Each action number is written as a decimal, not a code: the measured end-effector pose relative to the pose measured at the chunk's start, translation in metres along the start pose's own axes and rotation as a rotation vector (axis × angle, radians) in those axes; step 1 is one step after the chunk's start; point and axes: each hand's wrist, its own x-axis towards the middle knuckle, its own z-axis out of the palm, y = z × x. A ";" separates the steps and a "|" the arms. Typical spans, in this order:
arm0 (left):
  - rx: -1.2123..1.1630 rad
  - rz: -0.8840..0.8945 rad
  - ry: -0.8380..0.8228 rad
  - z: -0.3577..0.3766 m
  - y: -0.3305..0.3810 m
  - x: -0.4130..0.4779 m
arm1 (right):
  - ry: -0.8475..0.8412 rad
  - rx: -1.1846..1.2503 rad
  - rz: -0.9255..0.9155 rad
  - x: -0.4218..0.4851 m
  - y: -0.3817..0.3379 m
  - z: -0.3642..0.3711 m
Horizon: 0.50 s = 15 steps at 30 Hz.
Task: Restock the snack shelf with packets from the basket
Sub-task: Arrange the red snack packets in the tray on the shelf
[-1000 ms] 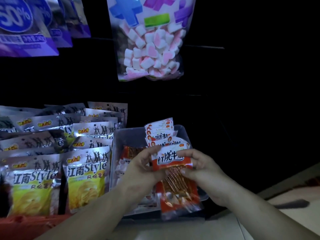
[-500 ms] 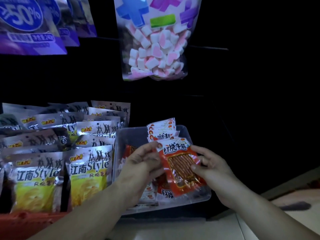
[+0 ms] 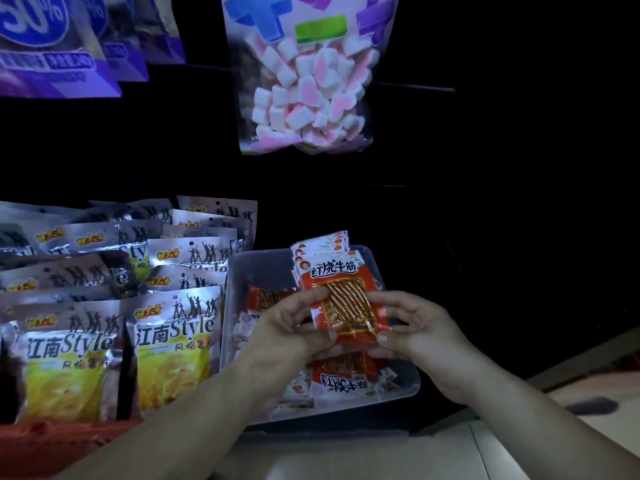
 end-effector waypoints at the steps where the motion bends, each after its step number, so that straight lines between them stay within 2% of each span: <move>1: 0.006 0.006 0.021 -0.001 0.000 0.002 | -0.025 -0.017 -0.005 0.000 0.000 0.000; 4: 0.090 0.031 0.029 -0.001 -0.002 0.002 | -0.048 -0.170 -0.057 -0.002 0.001 0.004; 7: 0.297 0.145 0.069 0.002 -0.006 0.002 | 0.100 -0.388 -0.235 -0.003 -0.003 0.009; 9: 0.376 0.198 0.040 0.008 -0.008 0.001 | 0.045 -0.234 -0.237 -0.002 -0.011 0.014; 11: 0.420 0.221 -0.021 0.017 -0.009 0.000 | -0.058 -0.052 -0.145 -0.002 -0.017 0.023; 12: 0.438 0.232 -0.068 0.022 -0.010 -0.003 | -0.058 -0.035 -0.128 -0.001 -0.018 0.027; 15: 0.369 0.202 -0.085 0.025 -0.008 -0.006 | 0.117 -0.003 -0.137 0.001 -0.019 0.029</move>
